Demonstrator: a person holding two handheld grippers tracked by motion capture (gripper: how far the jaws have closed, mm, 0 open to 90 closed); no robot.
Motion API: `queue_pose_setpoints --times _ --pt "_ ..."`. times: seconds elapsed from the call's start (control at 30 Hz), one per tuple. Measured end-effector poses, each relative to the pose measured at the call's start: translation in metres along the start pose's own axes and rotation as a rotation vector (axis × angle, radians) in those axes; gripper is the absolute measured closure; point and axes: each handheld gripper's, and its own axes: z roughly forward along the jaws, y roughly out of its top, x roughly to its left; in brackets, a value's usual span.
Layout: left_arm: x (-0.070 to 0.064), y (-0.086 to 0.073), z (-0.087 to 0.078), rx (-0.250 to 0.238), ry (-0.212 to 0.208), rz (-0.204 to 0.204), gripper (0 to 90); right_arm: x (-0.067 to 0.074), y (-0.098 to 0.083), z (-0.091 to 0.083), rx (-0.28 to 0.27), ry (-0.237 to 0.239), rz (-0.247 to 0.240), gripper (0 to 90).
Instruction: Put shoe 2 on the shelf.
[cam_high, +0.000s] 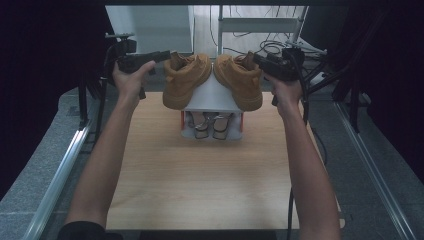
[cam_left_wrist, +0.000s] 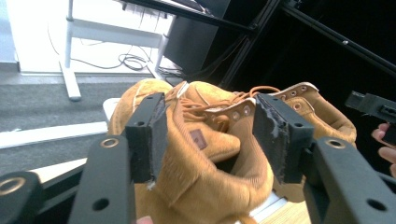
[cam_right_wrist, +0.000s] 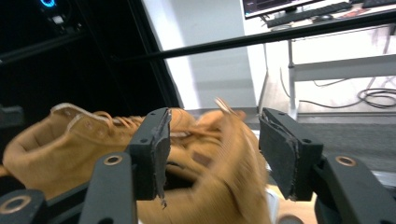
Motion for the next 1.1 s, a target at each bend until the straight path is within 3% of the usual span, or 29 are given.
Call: queue_pose_setpoints --times 0.2,0.3,0.4,0.53,0.7,1.1 --pt "0.004 -0.011 -0.022 -0.002 0.019 0.041 56.3 -0.017 -0.013 -0.026 0.0 -0.044 -0.009 53.5" --pt "0.008 -0.018 -0.029 0.024 0.023 0.061 66.3 -0.029 -0.022 -0.034 0.033 -0.041 0.001 61.2" --pt "0.012 -0.028 -0.032 0.056 0.029 0.078 75.7 -0.036 -0.034 -0.037 0.084 -0.049 -0.004 69.5" --pt "0.017 -0.04 -0.03 0.088 0.071 0.097 85.2 -0.039 -0.05 -0.033 0.131 -0.064 -0.025 80.9" --pt "0.024 -0.054 -0.023 0.134 0.104 0.119 89.4 -0.043 -0.063 -0.027 0.168 -0.09 -0.057 88.8" --pt "0.043 -0.079 -0.006 0.204 0.112 0.098 90.0 -0.052 -0.083 -0.017 0.223 -0.114 -0.077 89.4"
